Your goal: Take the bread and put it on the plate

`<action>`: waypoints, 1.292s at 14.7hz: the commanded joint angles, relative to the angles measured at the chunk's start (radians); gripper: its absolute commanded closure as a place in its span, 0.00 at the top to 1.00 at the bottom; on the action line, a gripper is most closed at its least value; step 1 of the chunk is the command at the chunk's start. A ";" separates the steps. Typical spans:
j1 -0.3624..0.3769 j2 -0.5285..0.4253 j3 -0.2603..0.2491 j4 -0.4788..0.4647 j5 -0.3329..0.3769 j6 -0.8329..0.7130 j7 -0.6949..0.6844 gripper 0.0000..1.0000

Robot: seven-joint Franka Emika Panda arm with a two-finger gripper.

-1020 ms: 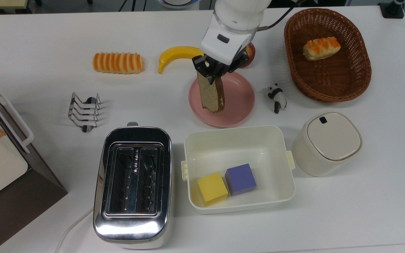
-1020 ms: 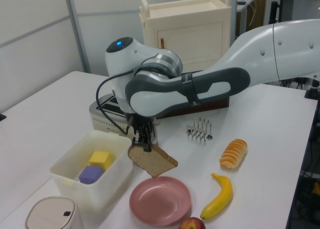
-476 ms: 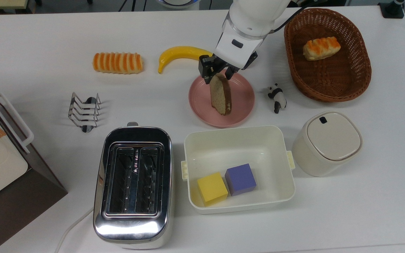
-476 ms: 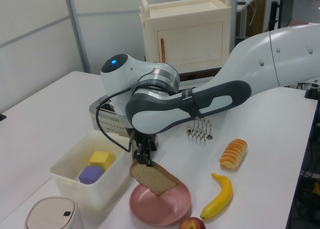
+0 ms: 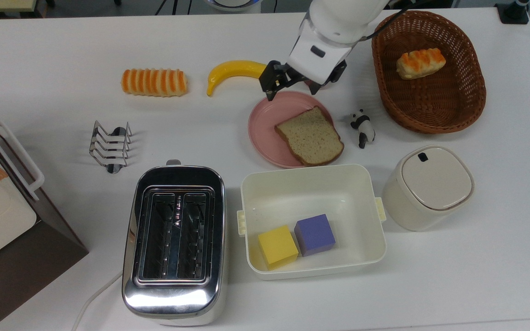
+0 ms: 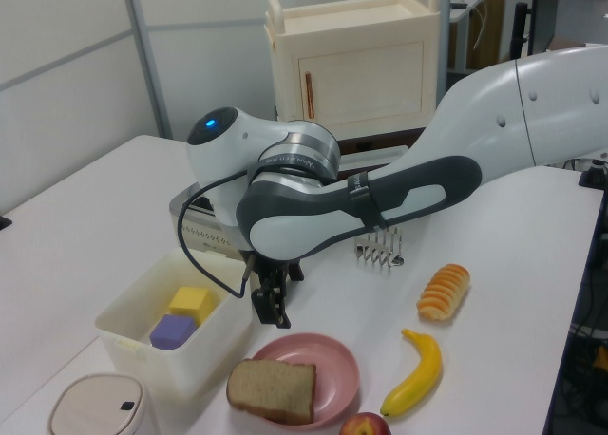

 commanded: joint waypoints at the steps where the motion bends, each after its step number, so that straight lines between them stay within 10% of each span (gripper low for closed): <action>1: 0.017 -0.042 0.001 -0.018 -0.013 -0.035 0.039 1.00; 11: -0.316 -0.229 0.023 0.003 0.181 -0.065 0.051 1.00; 19: -0.364 -0.215 0.040 0.003 0.203 -0.087 -0.006 1.00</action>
